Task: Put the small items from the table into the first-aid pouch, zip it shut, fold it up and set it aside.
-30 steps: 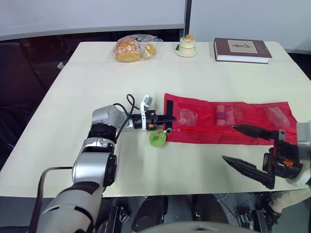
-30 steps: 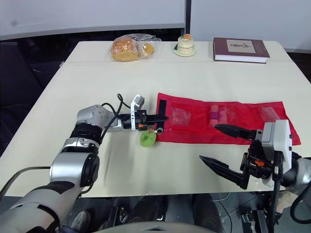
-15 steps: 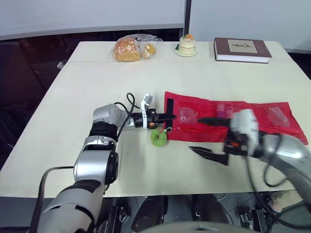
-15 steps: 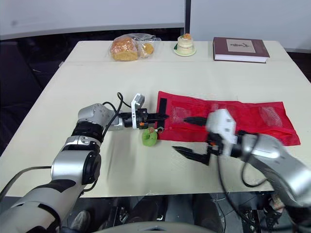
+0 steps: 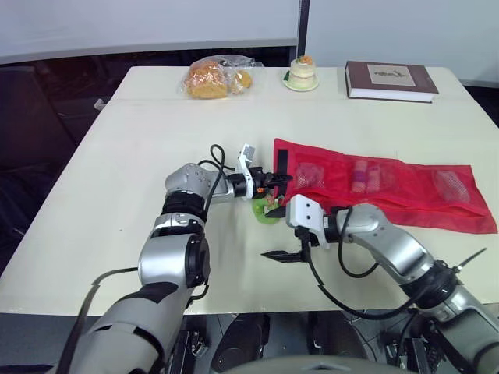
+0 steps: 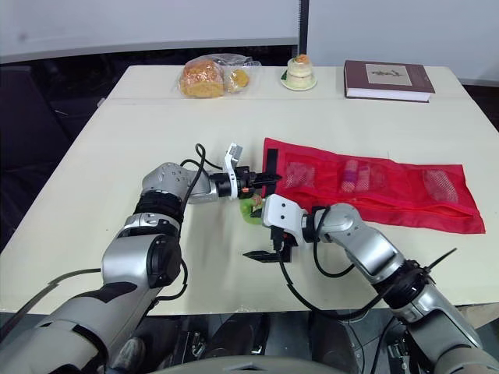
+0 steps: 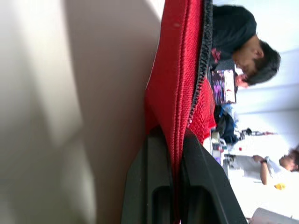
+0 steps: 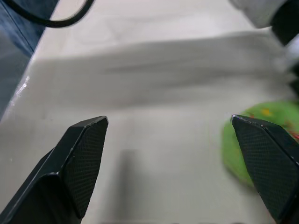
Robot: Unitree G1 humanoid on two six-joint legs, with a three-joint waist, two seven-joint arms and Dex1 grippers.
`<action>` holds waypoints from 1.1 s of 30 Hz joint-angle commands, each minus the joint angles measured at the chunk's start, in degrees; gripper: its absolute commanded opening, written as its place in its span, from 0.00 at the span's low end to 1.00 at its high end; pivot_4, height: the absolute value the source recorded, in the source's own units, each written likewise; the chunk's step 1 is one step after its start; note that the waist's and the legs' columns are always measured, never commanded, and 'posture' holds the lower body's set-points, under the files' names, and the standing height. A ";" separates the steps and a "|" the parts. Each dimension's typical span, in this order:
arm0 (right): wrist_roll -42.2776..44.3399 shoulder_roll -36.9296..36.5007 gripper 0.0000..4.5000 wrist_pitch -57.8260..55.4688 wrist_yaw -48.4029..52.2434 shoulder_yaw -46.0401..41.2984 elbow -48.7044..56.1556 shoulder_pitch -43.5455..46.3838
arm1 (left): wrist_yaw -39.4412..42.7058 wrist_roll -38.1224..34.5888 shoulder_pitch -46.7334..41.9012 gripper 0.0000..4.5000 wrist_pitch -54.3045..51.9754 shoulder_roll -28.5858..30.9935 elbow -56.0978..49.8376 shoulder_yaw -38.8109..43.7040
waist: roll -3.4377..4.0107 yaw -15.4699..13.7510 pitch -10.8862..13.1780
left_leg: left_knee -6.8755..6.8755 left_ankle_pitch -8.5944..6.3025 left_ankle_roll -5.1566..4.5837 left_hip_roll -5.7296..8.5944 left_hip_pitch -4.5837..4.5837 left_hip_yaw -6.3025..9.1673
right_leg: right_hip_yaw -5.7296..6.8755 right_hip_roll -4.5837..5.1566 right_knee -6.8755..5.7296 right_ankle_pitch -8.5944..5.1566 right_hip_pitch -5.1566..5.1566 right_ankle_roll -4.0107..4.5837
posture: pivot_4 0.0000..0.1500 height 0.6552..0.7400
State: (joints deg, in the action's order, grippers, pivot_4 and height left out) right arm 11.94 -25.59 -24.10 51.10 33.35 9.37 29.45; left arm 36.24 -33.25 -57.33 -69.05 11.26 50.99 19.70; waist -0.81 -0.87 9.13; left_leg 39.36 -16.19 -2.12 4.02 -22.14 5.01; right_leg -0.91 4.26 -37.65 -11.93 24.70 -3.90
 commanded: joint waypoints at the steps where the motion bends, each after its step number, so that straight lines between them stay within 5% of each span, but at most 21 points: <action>1: -3.81 2.28 1.00 0.03 -1.47 0.20 -2.67 1.97 | -1.76 -0.43 1.04 0.01 0.08 -1.74 0.98 0.86 | 0.00 -0.01 0.00 | 0.00 0.00 0.00 0.00 0.00 0.00 | 0.00 0.00 0.00 0.00 -0.01 0.00 | 1.00 0.87; 22: -11.93 7.28 1.00 -24.09 -13.49 -0.77 -6.39 4.16 | -0.77 -0.53 2.83 0.01 -1.37 -1.54 -0.77 0.33 | 0.24 0.06 -0.23 | -0.09 0.01 0.03 0.04 0.04 0.05 | 0.00 0.03 0.03 0.00 -0.01 0.00 | 1.00 0.87; 31: -12.54 4.73 0.12 -24.07 -14.54 -1.95 -2.77 3.53 | -0.10 -0.10 3.64 0.00 -0.62 -0.78 -0.99 -0.13 | 0.33 0.05 -0.32 | -0.11 0.01 0.03 0.09 0.04 0.06 | 0.02 0.06 0.04 0.00 -0.02 0.00 | 1.00 0.87; 33: -12.17 4.13 0.03 -24.14 -14.54 -2.66 -1.42 3.33 | -0.07 0.05 3.76 0.00 -0.17 -0.65 -0.87 -0.20 | 0.33 0.03 -0.32 | -0.11 0.01 0.03 0.09 0.04 0.06 | 0.02 0.06 0.04 0.00 -0.02 0.00 | 1.00 0.87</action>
State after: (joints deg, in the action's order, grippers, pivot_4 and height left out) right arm 1.46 -19.48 -46.07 37.57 32.61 8.81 34.15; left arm 36.34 -33.76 -55.39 -69.10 10.87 49.03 20.22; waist -0.48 -0.84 8.81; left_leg 39.24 -16.18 -2.09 4.12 -22.09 5.07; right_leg -0.88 4.33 -37.60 -11.93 24.68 -3.90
